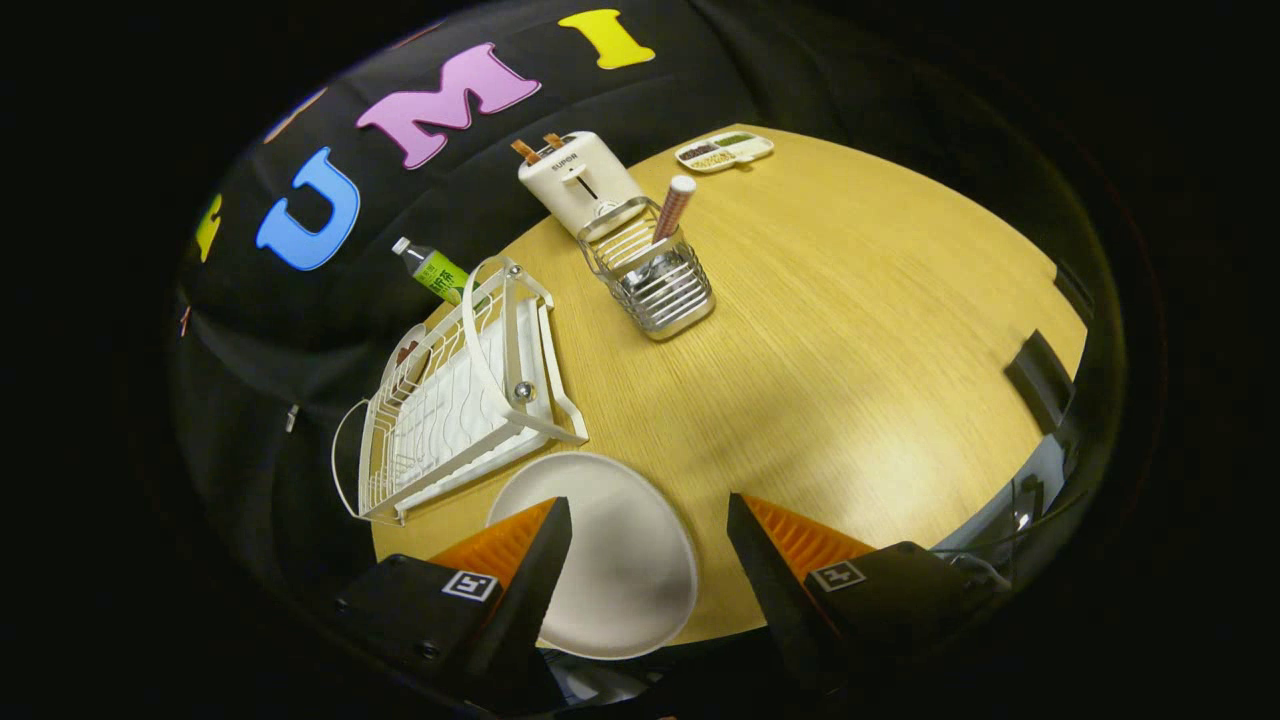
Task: Take the plate from the dish rack, then take the spoon from the basket and place it into the plate.
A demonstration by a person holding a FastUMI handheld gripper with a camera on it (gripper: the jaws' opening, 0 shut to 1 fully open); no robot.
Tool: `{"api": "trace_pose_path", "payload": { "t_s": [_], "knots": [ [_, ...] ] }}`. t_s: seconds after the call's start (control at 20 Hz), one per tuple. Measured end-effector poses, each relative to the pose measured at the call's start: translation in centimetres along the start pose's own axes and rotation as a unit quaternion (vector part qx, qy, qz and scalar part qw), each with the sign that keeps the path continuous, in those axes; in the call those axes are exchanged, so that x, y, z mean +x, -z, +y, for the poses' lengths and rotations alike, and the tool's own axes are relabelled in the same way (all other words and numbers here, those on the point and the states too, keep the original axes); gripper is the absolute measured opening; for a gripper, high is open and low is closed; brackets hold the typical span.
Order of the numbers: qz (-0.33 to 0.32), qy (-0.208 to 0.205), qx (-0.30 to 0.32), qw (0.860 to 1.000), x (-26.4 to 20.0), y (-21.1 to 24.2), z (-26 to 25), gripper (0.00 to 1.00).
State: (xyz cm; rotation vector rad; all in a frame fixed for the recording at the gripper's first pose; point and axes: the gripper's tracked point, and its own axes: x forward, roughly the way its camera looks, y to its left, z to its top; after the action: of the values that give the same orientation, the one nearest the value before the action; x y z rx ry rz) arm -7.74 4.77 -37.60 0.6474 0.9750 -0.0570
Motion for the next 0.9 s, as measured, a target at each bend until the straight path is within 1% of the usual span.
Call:
{"api": "trace_pose_path", "payload": {
  "t_s": [0.2,0.35,0.55,0.7,0.8,0.9],
  "knots": [
    [-0.036,-0.008,-0.053,0.998,-1.7,-3.0,0.4,0.98],
    [-0.065,-0.017,-0.103,0.992,-3.3,-5.7,1.2,0.99],
    [-0.102,-0.029,-0.171,0.98,-5.4,-9.9,2.5,0.99],
    [-0.139,-0.038,-0.203,0.969,-6.6,-14.0,3.5,0.98],
    [-0.156,-0.039,-0.227,0.96,-6.9,-16.6,3.8,0.99],
    [-0.165,-0.037,-0.242,0.955,-6.7,-18.7,3.7,0.98]
  ]
}}
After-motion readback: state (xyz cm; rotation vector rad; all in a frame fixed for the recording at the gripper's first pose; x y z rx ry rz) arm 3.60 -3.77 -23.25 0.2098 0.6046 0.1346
